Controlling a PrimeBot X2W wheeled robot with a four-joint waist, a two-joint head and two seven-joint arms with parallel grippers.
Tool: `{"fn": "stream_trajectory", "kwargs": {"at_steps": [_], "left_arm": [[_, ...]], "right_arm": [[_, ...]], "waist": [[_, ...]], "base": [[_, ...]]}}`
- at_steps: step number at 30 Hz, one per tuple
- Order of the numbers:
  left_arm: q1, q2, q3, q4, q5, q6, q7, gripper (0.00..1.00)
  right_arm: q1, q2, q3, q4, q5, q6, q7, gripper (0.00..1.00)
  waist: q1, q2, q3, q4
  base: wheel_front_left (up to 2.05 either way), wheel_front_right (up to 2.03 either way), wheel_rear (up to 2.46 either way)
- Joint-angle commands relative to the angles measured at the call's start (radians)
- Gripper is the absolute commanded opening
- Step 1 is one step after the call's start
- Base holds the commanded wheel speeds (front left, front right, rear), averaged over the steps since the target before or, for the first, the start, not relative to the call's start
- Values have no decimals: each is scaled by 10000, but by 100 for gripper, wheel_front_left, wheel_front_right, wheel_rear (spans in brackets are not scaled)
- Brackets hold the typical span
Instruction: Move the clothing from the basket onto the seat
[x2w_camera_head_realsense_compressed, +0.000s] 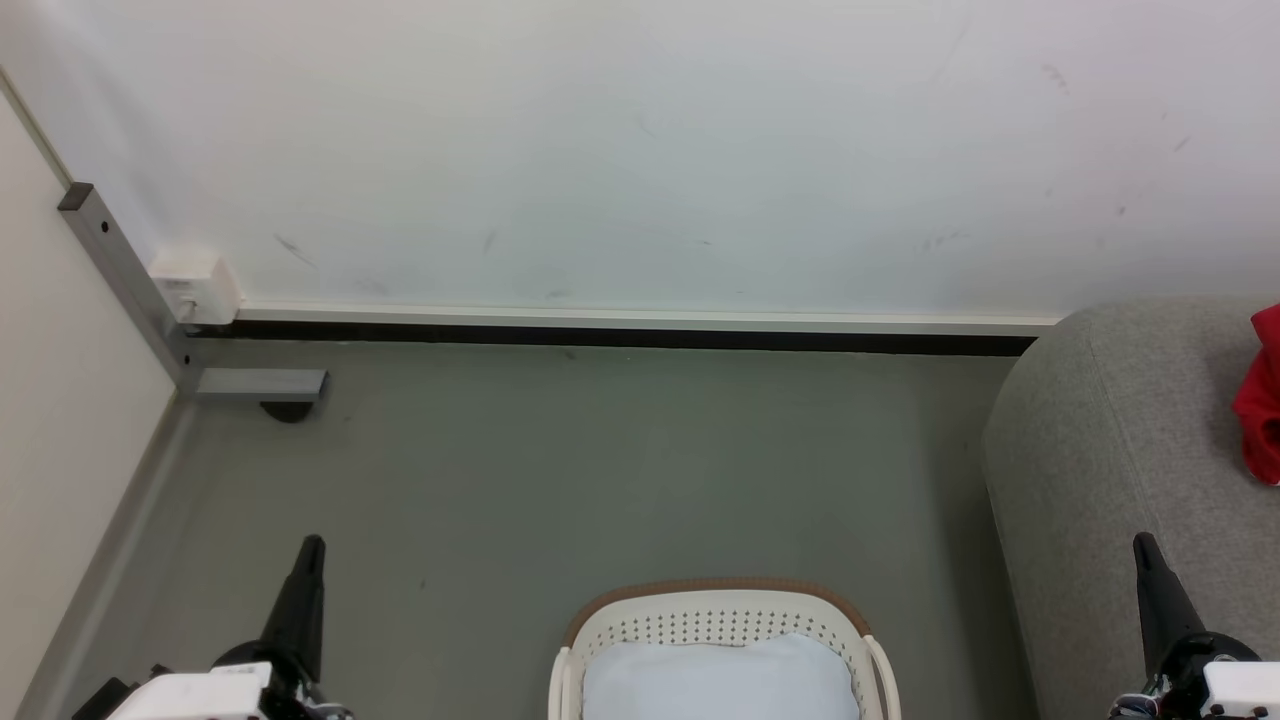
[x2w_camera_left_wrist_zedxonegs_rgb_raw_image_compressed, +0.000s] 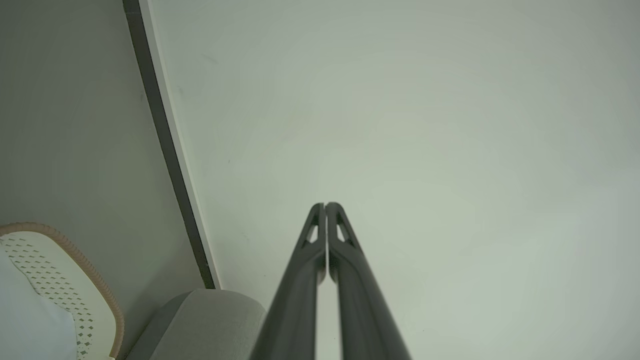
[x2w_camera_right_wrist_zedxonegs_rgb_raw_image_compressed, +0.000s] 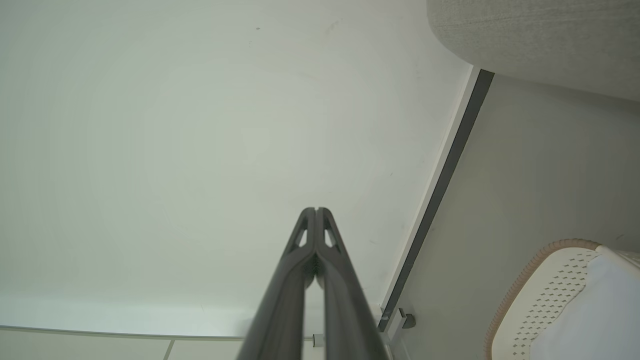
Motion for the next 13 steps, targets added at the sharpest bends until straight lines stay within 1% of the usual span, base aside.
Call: {"fn": "stream_trajectory", "kwargs": {"at_steps": [1,13], "left_arm": [[-79,18,17,-37,-135,-25,36,0],[-79,18,17,-38,-136,-25,35,0]], "right_arm": [[-127,-79,-38,-54,15,-21,32,0],[-127,-79,-38,-54,15,-21,32,0]], "waist": [[0,0,0,0],[0,0,0,0]], "base": [[0,0,0],[0,0,0]]}}
